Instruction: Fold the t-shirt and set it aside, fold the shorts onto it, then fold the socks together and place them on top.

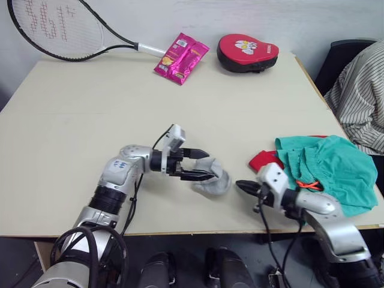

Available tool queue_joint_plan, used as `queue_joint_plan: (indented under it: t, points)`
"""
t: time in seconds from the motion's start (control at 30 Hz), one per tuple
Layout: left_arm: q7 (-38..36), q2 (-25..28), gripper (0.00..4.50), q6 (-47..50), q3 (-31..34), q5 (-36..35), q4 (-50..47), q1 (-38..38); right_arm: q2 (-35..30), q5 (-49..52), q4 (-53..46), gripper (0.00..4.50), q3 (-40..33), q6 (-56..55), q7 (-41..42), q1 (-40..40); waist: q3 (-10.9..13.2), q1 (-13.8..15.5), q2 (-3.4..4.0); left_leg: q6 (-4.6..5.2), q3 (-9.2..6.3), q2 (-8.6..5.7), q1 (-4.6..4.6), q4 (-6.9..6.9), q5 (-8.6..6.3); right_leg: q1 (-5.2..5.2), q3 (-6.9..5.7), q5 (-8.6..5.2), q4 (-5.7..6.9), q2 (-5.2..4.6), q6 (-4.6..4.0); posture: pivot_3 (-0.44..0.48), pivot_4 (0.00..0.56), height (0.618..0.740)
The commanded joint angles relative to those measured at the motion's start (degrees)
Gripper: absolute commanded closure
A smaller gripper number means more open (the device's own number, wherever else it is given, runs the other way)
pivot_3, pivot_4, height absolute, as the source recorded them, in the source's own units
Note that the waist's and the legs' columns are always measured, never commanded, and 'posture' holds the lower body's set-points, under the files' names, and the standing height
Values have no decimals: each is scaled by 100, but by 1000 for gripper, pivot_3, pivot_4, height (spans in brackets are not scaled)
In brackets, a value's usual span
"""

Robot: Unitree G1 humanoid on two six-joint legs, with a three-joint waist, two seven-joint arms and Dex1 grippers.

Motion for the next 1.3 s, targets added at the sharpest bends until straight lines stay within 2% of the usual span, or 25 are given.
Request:
queue_joint_plan:
  t: [0.03, 0.17, 0.27, 0.3, 0.4, 0.53, 0.7, 0.83, 1.0, 1.07, 1.2, 1.3]
  points:
    - [-63, 72, 895, -437, 357, -57, -190, 101, -35, 757, -473, 4500, -552, -192, 283, -22, 1, 0, 0, 4, -2, 0, 0, 0, -1, 0, -1, 0, 0, 0, 0, 0, 150, 740]
    - [22, -98, 2216, -964, 347, 135, -131, 188, 118, 878, -545, 4500, -269, -261, 249, -397, 2, 14, -1, 22, -9, -1, -7, 3, -11, 0, -6, 3, -3, 1, 5, 0, 150, 740]
    - [156, -188, 3218, -1469, -3, 673, 12, 250, 539, 549, -362, 4500, 404, -294, -82, -1026, 2, -2, 0, 25, -10, -1, -10, 4, -13, 0, -7, 3, -5, 1, 6, 0, 150, 740]
    - [159, -199, 3421, -1575, -55, 762, 39, 260, 616, 491, -315, 4500, 504, -309, -138, -1122, 2, -5, 0, 25, -10, -1, -9, 4, -12, 0, -7, 3, -5, 1, 5, 0, 150, 740]
    - [460, -345, 4403, -1637, -243, 1083, 184, 319, 962, 129, 28, 4500, 994, -474, -376, -1494, 2, 1, 0, 3, -10, -1, -25, 4, 5, -13, -11, 4, -4, 1, 5, 0, 150, 740]
    - [712, -507, 4456, -1558, -303, 1229, 224, 370, 1188, -181, 447, 4500, 1362, -808, -429, -1664, 2, 22, 0, 13, -9, -5, -35, 10, 5, -16, -13, 6, -5, 0, 9, 0, 150, 740]
    - [700, -544, 4456, -1600, -546, 1468, 210, 504, 1429, -670, 1665, 4500, 1582, -1590, -571, -1659, 3, 0, 1, 20, -6, -7, -33, 13, 4, -13, -11, 11, -6, -1, 18, 0, 150, 740]
    - [758, -484, 4456, -1540, -590, 1586, 202, 598, 1369, -871, 2279, 4500, 1460, -2146, -658, -1411, 2, -4, 1, 19, -4, -6, -31, 11, 6, -14, -10, 10, -5, 0, 18, 0, 150, 740]
    - [829, -473, 4456, -1513, -609, 1672, 249, 650, 1275, -603, 2478, 4500, 1118, -2448, -582, -1182, 2, 23, 2, 19, -12, -6, -16, 14, 5, 5, -13, 11, -6, -2, 19, 0, 150, 740]
    - [836, -480, 4456, -1542, -620, 1696, 282, 651, 1238, -434, 2314, 4500, 958, -2245, -600, -1155, 1, 46, 2, 22, -15, -7, -9, 14, 4, 15, -13, 12, -12, -4, 21, 0, 150, 740]
    - [753, -503, 4456, -1650, -575, 1635, 322, 647, 1062, 399, 1531, 4500, 511, -1149, -505, -1110, 2, 87, 3, 28, -19, -6, -8, 13, -1, 16, -12, 13, -13, -6, 21, 0, 150, 740]
    - [765, -502, 4500, -1712, -578, 1677, 379, 625, 700, 1167, 968, 3979, 121, -196, -284, -994, 2, 122, 3, 28, -22, -5, -10, 8, -2, 14, -15, 12, -17, -6, 19, 0, 150, 740]
